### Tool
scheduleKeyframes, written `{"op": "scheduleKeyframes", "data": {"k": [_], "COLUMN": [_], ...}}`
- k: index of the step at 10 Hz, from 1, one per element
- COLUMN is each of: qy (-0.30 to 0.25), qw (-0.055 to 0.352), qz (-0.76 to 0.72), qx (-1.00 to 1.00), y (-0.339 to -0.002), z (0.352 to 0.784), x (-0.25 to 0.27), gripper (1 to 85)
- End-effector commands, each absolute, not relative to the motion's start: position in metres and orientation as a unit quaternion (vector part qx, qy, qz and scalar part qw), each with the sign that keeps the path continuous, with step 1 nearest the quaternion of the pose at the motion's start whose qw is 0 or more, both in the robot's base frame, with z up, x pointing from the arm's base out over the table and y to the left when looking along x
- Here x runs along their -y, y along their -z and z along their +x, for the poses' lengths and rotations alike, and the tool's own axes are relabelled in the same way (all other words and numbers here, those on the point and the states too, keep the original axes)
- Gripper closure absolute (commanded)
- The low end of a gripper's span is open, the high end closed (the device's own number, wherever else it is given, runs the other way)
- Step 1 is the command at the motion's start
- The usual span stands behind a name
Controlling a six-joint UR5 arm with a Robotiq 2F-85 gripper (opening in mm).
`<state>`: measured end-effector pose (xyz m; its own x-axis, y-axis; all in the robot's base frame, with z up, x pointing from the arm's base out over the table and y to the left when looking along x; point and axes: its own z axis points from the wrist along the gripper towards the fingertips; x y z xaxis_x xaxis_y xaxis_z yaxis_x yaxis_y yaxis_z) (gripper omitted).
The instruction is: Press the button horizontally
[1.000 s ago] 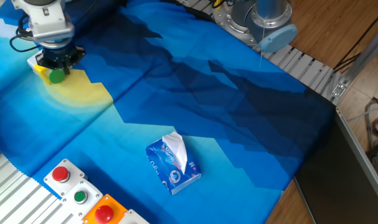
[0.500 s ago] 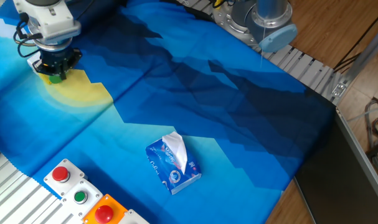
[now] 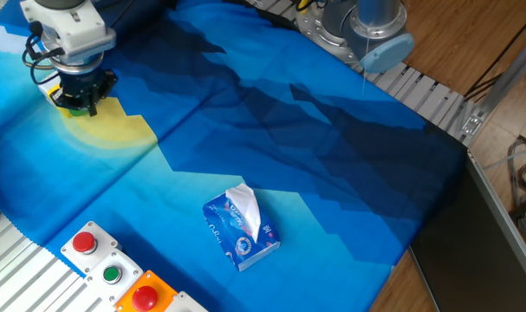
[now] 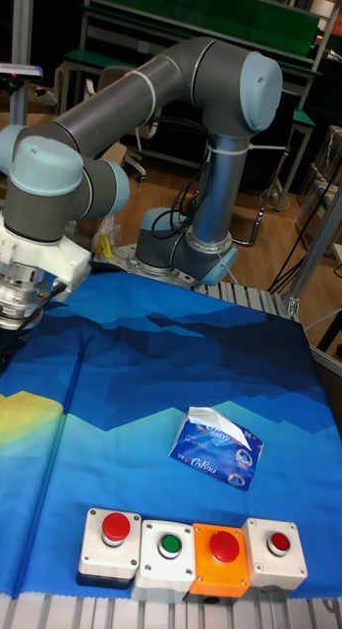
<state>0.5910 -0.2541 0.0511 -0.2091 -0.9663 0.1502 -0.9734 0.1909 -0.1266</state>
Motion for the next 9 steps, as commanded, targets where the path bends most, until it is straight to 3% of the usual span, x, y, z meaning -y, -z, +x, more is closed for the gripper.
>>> {"op": "scheduleKeyframes", "data": {"k": [1,9], "qy": [-0.105,-0.121], "qw": [0.033,0.039], "qz": [0.629,0.624], "qx": [0.769,0.771], "y": [-0.049,-0.026], "z": [0.591,0.58], "x": [0.263,0.282], "gripper": [84.7,84.7]}}
